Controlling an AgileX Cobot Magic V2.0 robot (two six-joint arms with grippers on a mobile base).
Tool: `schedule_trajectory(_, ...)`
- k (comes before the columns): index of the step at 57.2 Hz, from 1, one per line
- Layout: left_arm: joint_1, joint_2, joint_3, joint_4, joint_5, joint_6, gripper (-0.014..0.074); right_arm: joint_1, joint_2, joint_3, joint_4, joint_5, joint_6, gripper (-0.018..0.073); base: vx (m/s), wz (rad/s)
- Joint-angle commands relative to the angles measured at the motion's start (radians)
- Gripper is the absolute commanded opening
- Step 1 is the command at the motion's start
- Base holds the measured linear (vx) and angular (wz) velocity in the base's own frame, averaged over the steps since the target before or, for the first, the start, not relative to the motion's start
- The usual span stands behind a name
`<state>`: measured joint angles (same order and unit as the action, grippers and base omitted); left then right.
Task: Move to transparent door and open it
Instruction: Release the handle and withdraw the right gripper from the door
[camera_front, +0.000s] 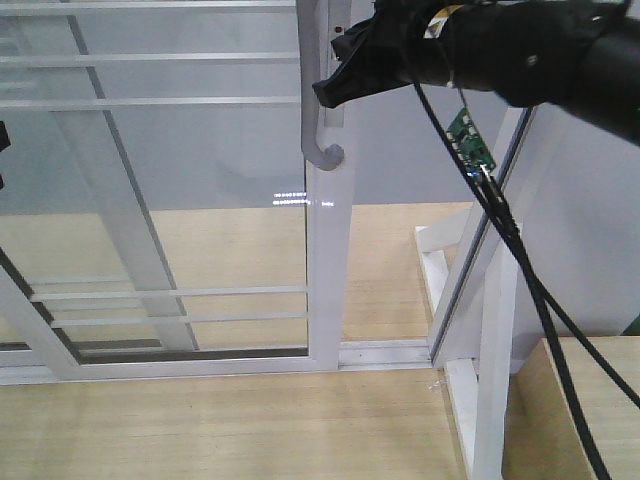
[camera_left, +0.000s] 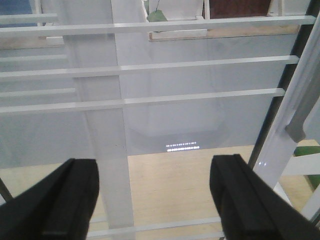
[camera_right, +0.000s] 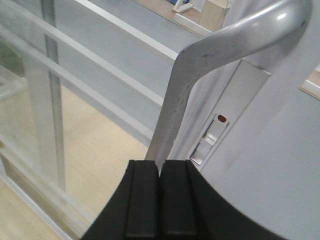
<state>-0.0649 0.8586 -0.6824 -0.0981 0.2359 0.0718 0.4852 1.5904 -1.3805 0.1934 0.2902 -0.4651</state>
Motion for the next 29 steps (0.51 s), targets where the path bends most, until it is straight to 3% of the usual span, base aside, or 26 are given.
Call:
schedule_trajectory(1, -0.007, 0.000, -0.035, -0.007, -0.068, 0.010, 0.0567, -0.007, -0.125, -0.029, -0.013, 0.052, 0.005, -0.0008, 0.00, 0.00)
schedule_trajectory(8, -0.038, 0.018, -0.035, -0.026, -0.059, 0.028, 0.0567, -0.007, -0.231, 0.025, -0.034, 0.089, 0.089, -0.0003, 0.00, 0.00)
schedule_trajectory(18, -0.116, 0.062, -0.035, -0.040, -0.104, 0.027, 0.0567, -0.007, -0.428, 0.329, -0.102, -0.129, 0.224, -0.0002, 0.00, 0.00)
schedule_trajectory(29, -0.215, 0.147, -0.035, -0.089, -0.254, 0.026, 0.0567, -0.007, -0.634, 0.666, -0.113, -0.331, 0.357, -0.0002, 0.00, 0.00)
